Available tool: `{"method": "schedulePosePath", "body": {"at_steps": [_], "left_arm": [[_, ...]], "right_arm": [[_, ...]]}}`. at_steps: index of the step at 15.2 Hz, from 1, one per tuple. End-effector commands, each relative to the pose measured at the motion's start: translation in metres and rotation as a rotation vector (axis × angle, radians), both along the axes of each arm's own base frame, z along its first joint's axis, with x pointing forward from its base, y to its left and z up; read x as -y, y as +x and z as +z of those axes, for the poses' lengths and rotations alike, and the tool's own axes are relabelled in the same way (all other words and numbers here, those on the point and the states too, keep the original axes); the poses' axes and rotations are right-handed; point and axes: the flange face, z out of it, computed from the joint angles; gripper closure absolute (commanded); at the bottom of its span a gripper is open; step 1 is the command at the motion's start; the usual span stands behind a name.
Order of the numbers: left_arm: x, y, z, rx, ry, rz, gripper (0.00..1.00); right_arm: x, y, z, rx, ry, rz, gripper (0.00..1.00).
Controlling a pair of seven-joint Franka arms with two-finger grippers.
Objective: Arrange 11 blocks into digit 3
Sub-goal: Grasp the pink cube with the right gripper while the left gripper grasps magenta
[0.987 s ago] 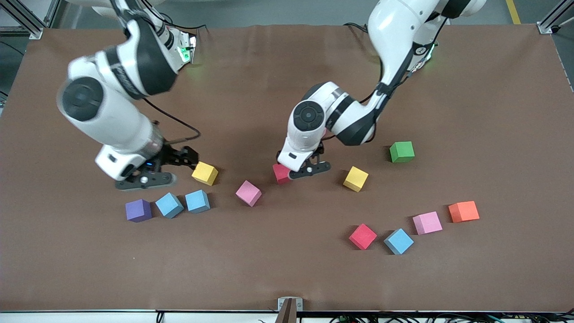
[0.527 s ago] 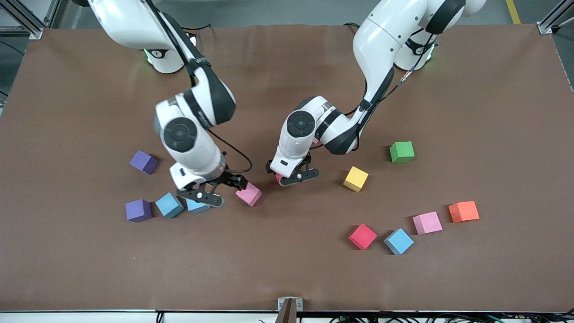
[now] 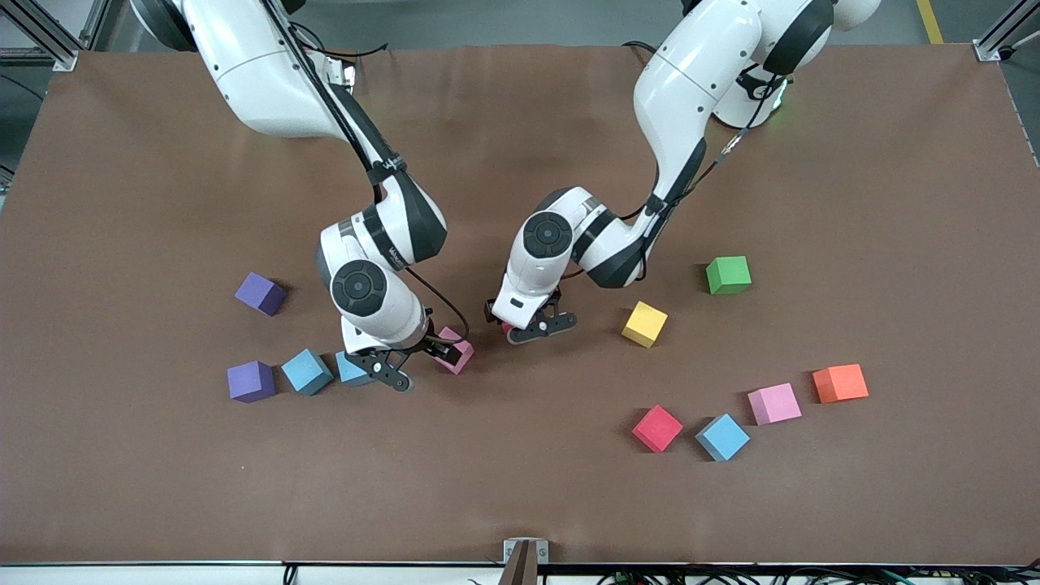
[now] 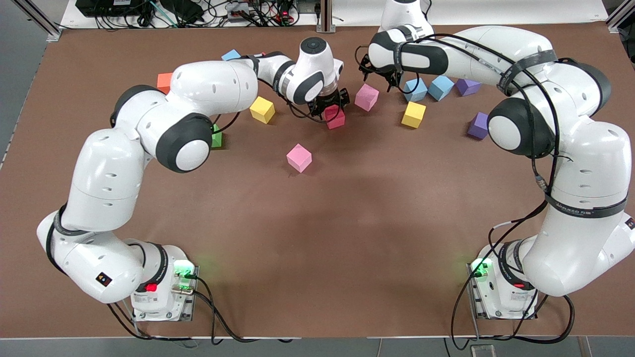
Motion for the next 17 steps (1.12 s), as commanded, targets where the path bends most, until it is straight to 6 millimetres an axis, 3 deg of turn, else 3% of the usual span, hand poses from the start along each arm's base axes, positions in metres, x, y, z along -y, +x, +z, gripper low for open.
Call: {"method": "schedulePosePath", "body": {"at_steps": [1,2,3,7,11,15,17], "left_arm": [[0.009,0.0,0.007,0.04,0.007,-0.029,0.54],[0.007,0.002,0.013,0.071,0.025,-0.09,0.68],[0.004,0.001,0.016,0.075,0.034,-0.123,0.75],[-0.009,-0.026,0.039,0.053,0.055,-0.144,0.77],[-0.021,-0.078,0.052,0.026,0.068,-0.188,0.78],[-0.024,-0.133,0.042,0.07,-0.007,-0.23,0.78],[-0.012,-0.157,0.037,0.068,-0.033,-0.233,0.78]], "right_arm": [[-0.006,-0.001,-0.01,-0.016,0.009,-0.058,0.0],[-0.007,-0.002,-0.014,-0.019,0.007,-0.059,0.01],[-0.009,-0.002,-0.016,-0.018,0.007,-0.058,0.0],[-0.022,-0.008,-0.029,-0.021,-0.011,-0.027,0.0],[-0.033,-0.003,-0.036,-0.013,-0.008,-0.016,0.0],[-0.03,0.006,-0.032,0.004,-0.01,-0.022,0.0],[-0.028,0.007,-0.037,0.001,-0.017,-0.024,0.0]]}}
